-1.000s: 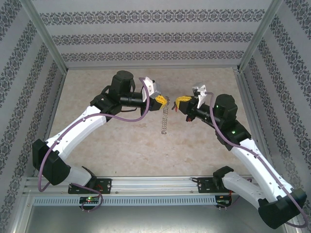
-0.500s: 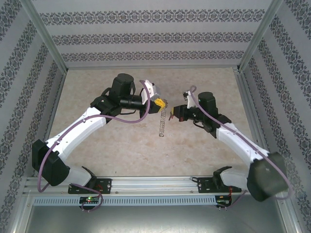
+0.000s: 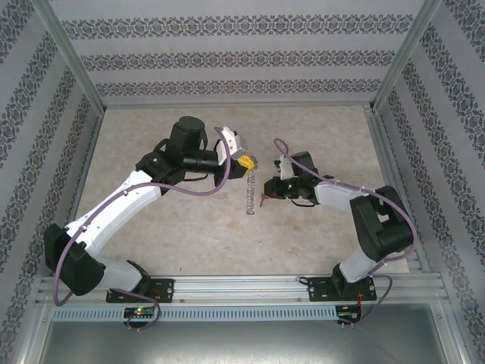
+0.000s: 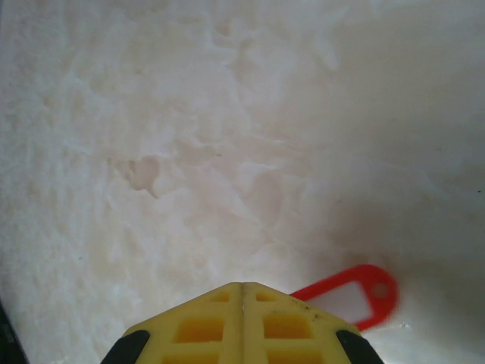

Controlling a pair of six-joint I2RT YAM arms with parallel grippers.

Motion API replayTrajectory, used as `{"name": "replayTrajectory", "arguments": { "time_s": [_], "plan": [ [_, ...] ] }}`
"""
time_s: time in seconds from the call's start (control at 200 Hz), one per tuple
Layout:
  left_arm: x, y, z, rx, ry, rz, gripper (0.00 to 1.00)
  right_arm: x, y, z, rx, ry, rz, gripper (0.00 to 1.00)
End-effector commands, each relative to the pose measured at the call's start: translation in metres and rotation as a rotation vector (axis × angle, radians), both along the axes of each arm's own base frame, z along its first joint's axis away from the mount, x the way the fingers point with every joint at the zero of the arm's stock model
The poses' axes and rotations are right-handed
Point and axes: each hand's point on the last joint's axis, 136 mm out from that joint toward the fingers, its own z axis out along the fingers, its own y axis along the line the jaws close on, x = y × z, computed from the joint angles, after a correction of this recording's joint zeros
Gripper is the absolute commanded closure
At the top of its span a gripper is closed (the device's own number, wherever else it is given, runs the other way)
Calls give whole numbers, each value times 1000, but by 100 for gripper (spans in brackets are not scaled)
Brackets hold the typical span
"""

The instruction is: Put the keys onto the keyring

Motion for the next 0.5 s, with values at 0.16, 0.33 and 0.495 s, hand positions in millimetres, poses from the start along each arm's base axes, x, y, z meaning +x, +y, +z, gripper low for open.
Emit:
{"name": "replayTrajectory", "arguments": {
  "time_s": [0.16,0.33,0.495],
  "plan": [
    [-7,6,2,7,-30,1,100,26,15,-14,-6,11,-30,98],
    [-8,6,2,5,-28,0,100,40,20,-5,11,-19,-37,65],
    [-9,7,4,3,-35,2,100,41,13,13,-8,-70,-57,55]
  ]
}}
